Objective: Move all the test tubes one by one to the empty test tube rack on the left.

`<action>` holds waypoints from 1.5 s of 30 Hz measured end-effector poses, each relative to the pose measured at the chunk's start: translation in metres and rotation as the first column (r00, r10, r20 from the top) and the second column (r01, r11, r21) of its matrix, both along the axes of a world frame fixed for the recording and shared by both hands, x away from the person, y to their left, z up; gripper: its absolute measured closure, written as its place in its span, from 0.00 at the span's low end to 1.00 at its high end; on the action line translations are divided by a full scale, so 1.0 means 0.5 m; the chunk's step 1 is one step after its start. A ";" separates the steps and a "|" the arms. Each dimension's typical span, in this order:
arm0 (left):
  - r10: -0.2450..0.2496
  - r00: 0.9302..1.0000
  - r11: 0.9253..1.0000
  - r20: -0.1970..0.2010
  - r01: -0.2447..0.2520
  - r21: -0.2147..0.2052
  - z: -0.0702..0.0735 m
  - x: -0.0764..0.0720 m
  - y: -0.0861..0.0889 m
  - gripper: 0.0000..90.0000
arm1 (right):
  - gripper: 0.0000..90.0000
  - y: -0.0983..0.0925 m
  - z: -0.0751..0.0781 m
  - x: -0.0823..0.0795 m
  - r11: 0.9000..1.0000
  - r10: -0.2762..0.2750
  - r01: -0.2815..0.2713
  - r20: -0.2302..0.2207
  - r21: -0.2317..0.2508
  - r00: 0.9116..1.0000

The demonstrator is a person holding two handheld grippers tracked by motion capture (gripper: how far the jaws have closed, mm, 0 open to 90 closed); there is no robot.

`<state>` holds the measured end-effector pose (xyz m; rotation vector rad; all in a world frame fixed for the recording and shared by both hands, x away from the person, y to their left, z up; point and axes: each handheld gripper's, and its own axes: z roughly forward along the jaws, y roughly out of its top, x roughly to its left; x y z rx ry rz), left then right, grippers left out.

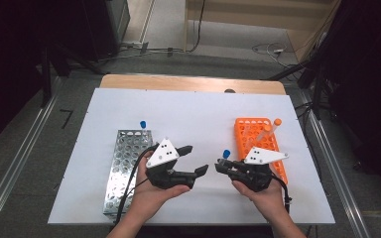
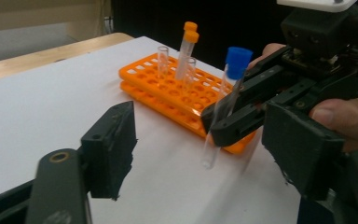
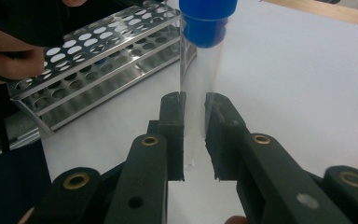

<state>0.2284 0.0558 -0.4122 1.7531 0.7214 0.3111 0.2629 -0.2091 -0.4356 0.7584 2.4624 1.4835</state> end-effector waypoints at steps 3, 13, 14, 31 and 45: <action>-0.011 1.000 1.000 -0.005 0.011 0.002 -0.003 0.000 -0.011 0.35 | 0.83 0.013 -0.003 -0.006 1.000 0.020 -0.020 0.001 -0.008 1.000; -0.067 0.998 0.998 -0.011 0.067 -0.010 -0.008 -0.001 -0.038 0.54 | 0.83 0.049 -0.007 -0.028 0.996 0.085 -0.085 0.004 -0.026 0.996; -0.074 0.997 0.997 -0.013 0.074 -0.010 -0.008 0.000 -0.039 0.57 | 0.83 0.051 -0.006 -0.030 0.996 0.091 -0.090 0.005 -0.027 0.996; -0.104 0.995 0.994 -0.007 0.104 0.019 -0.013 0.001 -0.050 0.84 | 0.83 0.059 -0.005 -0.038 0.992 0.122 -0.122 0.016 -0.020 0.992; -0.015 1.000 1.000 0.025 0.015 0.012 0.002 0.011 -0.004 0.86 | 0.40 0.032 -0.004 -0.030 0.994 0.108 -0.109 0.022 0.026 0.994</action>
